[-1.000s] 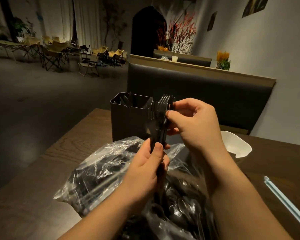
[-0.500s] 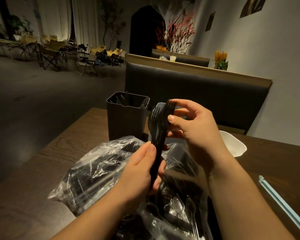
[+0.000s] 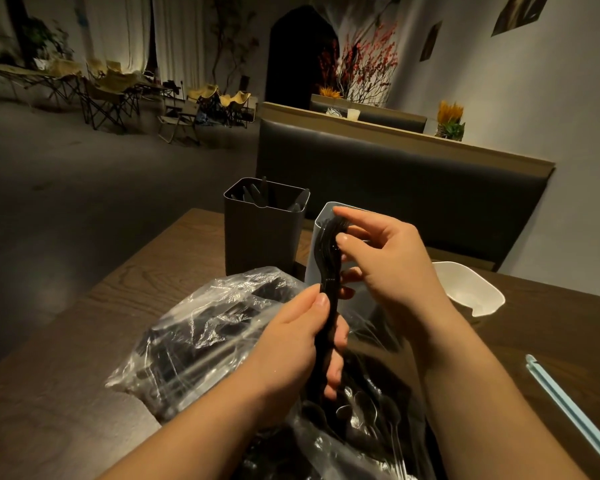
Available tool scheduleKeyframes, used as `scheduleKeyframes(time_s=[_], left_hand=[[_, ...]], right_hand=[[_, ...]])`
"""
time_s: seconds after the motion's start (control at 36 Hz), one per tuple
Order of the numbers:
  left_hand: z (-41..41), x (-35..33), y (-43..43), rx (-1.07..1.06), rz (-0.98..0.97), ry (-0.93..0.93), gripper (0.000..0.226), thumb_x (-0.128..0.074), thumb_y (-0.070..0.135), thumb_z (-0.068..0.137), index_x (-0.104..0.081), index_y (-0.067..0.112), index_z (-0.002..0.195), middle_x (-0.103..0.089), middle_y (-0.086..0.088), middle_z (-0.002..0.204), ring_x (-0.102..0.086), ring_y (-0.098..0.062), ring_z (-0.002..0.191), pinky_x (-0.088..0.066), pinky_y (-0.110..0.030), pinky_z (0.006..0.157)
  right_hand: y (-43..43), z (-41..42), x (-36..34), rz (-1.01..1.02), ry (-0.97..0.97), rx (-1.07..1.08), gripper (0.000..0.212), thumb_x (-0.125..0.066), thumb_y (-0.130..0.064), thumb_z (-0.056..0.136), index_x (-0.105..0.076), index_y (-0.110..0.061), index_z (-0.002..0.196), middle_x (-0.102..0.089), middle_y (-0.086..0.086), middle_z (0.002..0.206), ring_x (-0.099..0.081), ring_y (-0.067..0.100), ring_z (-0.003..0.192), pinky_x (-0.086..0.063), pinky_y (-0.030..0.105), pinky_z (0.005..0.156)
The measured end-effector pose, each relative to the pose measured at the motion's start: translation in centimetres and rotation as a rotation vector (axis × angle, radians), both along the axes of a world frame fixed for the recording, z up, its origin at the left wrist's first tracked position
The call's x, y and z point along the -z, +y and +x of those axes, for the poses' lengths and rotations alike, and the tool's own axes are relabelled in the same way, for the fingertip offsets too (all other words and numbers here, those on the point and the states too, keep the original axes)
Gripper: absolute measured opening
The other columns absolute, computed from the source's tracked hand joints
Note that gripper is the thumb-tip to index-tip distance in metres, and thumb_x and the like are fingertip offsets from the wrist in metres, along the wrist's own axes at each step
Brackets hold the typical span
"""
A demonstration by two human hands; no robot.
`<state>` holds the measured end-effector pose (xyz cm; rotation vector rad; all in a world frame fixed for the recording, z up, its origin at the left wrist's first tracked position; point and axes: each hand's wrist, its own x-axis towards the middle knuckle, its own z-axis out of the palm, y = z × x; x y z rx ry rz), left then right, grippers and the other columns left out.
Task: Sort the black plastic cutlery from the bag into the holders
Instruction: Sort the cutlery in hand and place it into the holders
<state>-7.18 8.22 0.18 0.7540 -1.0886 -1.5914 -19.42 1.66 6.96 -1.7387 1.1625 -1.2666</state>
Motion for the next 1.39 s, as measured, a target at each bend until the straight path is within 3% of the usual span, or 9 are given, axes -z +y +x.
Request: scheduleKeyframes(time_s=[0.17,0.31,0.56,0.72,0.81,0.92,1.08,1.25,1.39], left_hand=[[0.1,0.0,-0.1,-0.011,0.000,0.005,0.039,-0.035,0.045,0.105,-0.061,0.019,0.118,-0.047,-0.002,0.067,-0.034,-0.016,0.045,-0.028,-0.023,0.042],[0.0,0.1,0.0,-0.031,-0.077,-0.055,0.026,-0.050,0.044,0.096,-0.061,0.023,0.107,-0.043,0.001,0.063,-0.029,-0.013,0.042,-0.023,-0.023,0.037],[0.3,0.2,0.0,-0.040,-0.111,-0.195,0.013,-0.049,0.026,0.104,-0.060,0.020,0.109,-0.043,0.002,0.060,-0.033,-0.012,0.043,-0.025,-0.027,0.040],[0.1,0.3,-0.2,-0.096,-0.138,-0.222,0.011,-0.049,0.022,0.105,-0.059,0.019,0.101,-0.046,0.013,0.053,-0.040,0.001,0.039,-0.033,-0.013,0.037],[0.1,0.4,-0.3,-0.103,-0.174,-0.267,0.008,-0.052,0.023,0.104,-0.059,0.022,0.100,-0.045,0.013,0.054,-0.040,0.000,0.040,-0.033,-0.012,0.040],[0.1,0.2,-0.3,-0.085,-0.191,-0.255,0.025,-0.053,0.028,0.103,-0.061,0.037,0.080,-0.046,0.010,0.057,-0.039,-0.004,0.043,-0.032,-0.019,0.041],[-0.3,0.7,-0.4,-0.105,-0.138,-0.222,0.022,-0.052,0.035,0.100,-0.056,0.013,0.098,-0.043,0.009,0.057,-0.035,-0.005,0.044,-0.028,-0.019,0.040],[-0.5,0.2,0.1,-0.054,-0.140,-0.115,0.019,-0.053,0.040,0.089,-0.060,0.022,0.089,-0.041,0.009,0.054,-0.031,-0.007,0.043,-0.024,-0.021,0.040],[-0.5,0.6,0.1,-0.108,-0.305,-0.395,0.018,-0.052,0.027,0.101,-0.058,0.037,0.088,-0.053,0.019,0.059,-0.046,0.002,0.049,-0.037,-0.015,0.048]], right_hand=[[0.6,-0.1,-0.3,0.003,-0.066,-0.028,0.028,-0.063,-0.001,0.094,-0.075,-0.020,0.111,-0.076,-0.013,0.083,-0.072,0.025,0.075,-0.061,0.031,0.058],[0.6,-0.3,-0.4,0.009,-0.053,-0.056,0.027,-0.063,-0.001,0.094,-0.074,-0.015,0.114,-0.076,-0.004,0.090,-0.072,0.015,0.073,-0.056,0.023,0.050],[0.5,-0.8,-0.6,0.036,-0.023,-0.092,0.021,-0.059,-0.002,0.097,-0.073,-0.017,0.100,-0.075,-0.003,0.084,-0.072,0.020,0.081,-0.059,0.025,0.057],[0.8,-0.8,-1.0,0.110,-0.024,-0.184,0.023,-0.058,-0.001,0.097,-0.071,-0.015,0.110,-0.075,0.004,0.095,-0.074,0.017,0.087,-0.061,0.027,0.066],[1.0,-0.8,-1.0,0.070,-0.031,-0.204,0.025,-0.061,0.003,0.094,-0.070,-0.013,0.111,-0.075,0.006,0.096,-0.075,0.019,0.088,-0.062,0.030,0.067],[1.1,-1.1,-1.2,0.080,-0.132,-0.189,0.024,-0.062,0.006,0.091,-0.069,-0.007,0.110,-0.075,0.009,0.094,-0.075,0.022,0.085,-0.060,0.027,0.062],[0.5,-2.3,-1.5,0.020,-0.182,-0.069,0.024,-0.063,-0.001,0.093,-0.069,-0.015,0.112,-0.075,0.006,0.102,-0.075,0.019,0.091,-0.061,0.031,0.068],[0.6,-2.9,-2.0,0.055,-0.184,-0.189,0.036,-0.056,0.000,0.096,-0.065,-0.021,0.124,-0.074,0.001,0.105,-0.074,0.015,0.094,-0.060,0.027,0.069],[0.5,-2.8,-1.8,-0.016,-0.087,-0.188,0.035,-0.056,0.000,0.097,-0.065,-0.021,0.123,-0.073,0.004,0.104,-0.074,0.017,0.093,-0.060,0.027,0.071]])
